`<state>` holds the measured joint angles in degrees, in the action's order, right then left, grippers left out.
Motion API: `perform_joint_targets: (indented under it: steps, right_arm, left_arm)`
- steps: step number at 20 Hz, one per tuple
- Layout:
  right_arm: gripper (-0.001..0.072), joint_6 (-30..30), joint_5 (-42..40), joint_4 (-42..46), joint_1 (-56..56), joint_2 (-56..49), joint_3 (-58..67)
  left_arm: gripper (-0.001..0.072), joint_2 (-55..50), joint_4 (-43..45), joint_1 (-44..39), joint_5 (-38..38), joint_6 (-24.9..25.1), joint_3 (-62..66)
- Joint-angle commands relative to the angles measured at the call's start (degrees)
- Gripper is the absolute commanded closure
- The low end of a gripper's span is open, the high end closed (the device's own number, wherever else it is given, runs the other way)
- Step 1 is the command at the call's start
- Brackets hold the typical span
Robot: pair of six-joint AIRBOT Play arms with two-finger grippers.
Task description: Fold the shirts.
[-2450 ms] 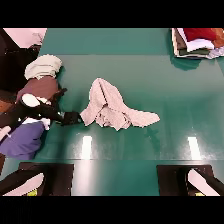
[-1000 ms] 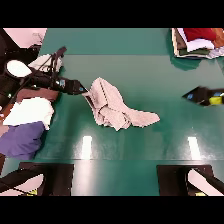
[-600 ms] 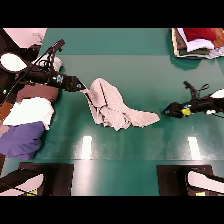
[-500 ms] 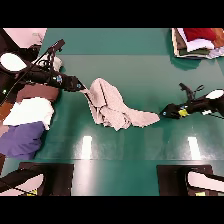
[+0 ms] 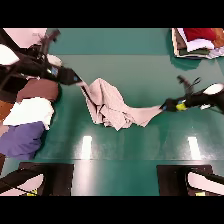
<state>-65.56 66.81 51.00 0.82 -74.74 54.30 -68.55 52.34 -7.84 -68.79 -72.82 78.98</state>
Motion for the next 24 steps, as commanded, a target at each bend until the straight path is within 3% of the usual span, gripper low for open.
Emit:
perform_joint_targets:
  steps: [1, 9, 14, 18, 20, 24]
  right_arm:
    - [0.07, -3.69, -0.96, -0.33, -4.24, 9.2, 10.78]
    - [0.07, -5.03, -7.74, -0.22, -12.09, 24.22, 47.36]
    - [0.0701, -5.05, -6.67, -0.26, -19.21, 27.32, 60.94]
    - [0.0701, -6.43, -3.93, -0.37, -22.1, 25.09, 68.67]
    - [0.0702, -6.67, -1.77, -0.48, -22.1, 22.71, 70.05]
    - [0.0702, -8.11, 2.8, -1.38, -19.82, 16.35, 63.08]
  left_arm:
    - [0.0686, 2.82, 5.35, 0.02, -0.17, -2.14, 12.02]
    - [0.0686, 12.66, 8.94, 0.02, 1.22, -2.27, 41.46]
    - [0.0686, 20.48, 8.55, 0.02, 6.21, -6.05, 41.51]
    - [0.0687, 23.98, 8.59, 0.02, 3.61, -9.92, 41.44]
    - [0.0686, 23.74, 11.32, 0.02, -0.96, -10.1, 40.81]
    - [0.0686, 22.88, 21.97, 0.02, -1.42, -14.12, 24.35]
